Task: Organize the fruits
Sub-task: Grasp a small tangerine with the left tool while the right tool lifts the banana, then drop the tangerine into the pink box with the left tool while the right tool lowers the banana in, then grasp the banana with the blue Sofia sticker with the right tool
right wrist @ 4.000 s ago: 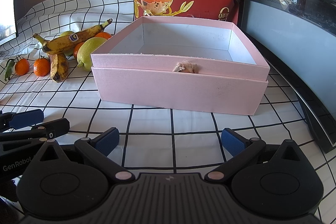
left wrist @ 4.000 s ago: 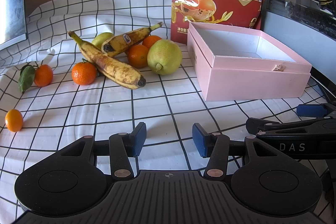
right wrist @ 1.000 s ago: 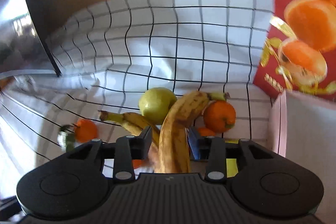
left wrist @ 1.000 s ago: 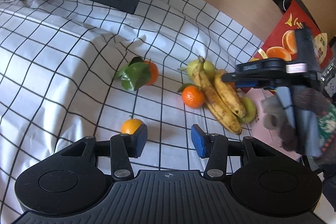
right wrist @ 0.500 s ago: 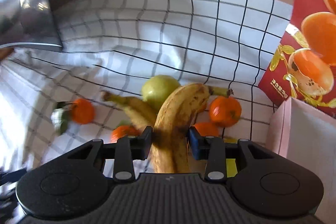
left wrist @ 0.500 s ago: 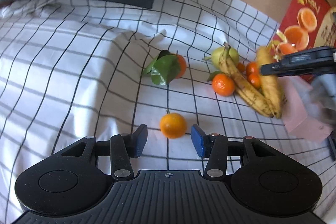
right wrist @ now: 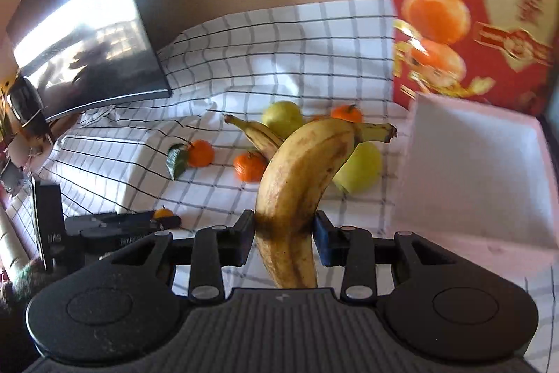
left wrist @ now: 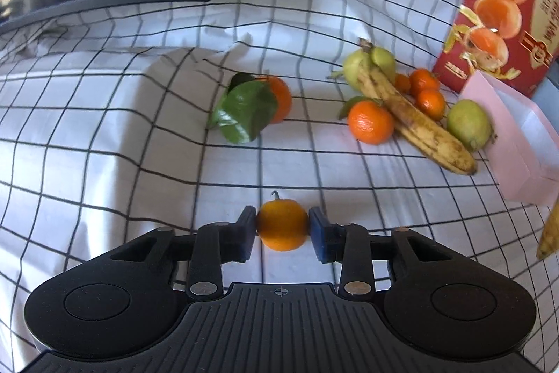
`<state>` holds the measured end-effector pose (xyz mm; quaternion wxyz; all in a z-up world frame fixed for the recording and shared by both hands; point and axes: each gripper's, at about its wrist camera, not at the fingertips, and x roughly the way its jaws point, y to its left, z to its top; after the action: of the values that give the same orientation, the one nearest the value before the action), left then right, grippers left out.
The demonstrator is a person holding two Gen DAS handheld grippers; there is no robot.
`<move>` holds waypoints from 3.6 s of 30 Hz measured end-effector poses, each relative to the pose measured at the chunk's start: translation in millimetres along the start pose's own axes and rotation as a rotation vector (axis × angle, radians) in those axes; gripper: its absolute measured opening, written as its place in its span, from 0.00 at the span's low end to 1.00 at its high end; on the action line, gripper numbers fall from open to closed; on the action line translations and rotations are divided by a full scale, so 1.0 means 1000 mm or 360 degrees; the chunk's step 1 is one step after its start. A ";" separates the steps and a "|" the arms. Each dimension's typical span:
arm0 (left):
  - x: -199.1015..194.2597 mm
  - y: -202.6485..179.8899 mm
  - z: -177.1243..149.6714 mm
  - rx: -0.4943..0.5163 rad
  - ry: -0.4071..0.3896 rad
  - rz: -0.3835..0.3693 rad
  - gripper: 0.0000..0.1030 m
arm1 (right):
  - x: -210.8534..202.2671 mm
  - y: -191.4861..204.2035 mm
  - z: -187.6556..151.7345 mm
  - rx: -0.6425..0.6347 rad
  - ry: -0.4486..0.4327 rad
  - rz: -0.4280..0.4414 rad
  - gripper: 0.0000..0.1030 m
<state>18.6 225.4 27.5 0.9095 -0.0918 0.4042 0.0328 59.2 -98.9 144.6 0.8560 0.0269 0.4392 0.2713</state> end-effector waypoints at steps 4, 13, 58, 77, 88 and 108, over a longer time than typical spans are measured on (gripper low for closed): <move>-0.012 -0.026 -0.003 0.0080 -0.0027 -0.0204 0.36 | -0.022 -0.026 -0.027 0.0135 0.0000 -0.0031 0.35; -0.040 -0.145 0.011 0.0415 -0.0096 -0.0750 0.36 | -0.090 -0.071 -0.041 0.0273 -0.0192 -0.0185 0.35; -0.022 -0.155 -0.008 -0.0188 0.0014 -0.0404 0.36 | 0.097 -0.161 0.062 0.0284 0.0213 0.0260 0.35; -0.018 -0.048 -0.010 -0.0231 -0.0034 -0.0193 0.36 | 0.103 0.010 0.047 -0.0462 -0.0066 0.0016 0.49; -0.035 0.010 -0.025 -0.0428 -0.0008 -0.0273 0.36 | 0.183 0.021 0.080 -0.0315 0.0163 0.0036 0.42; -0.016 -0.013 -0.014 -0.0280 0.0052 -0.0364 0.36 | 0.169 0.039 0.049 -0.0387 0.0197 -0.0087 0.34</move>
<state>-0.5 209.8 32.0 0.8890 -0.2170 0.4015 -0.0373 158.4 26.2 61.1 0.8312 -0.1059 0.4557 0.3004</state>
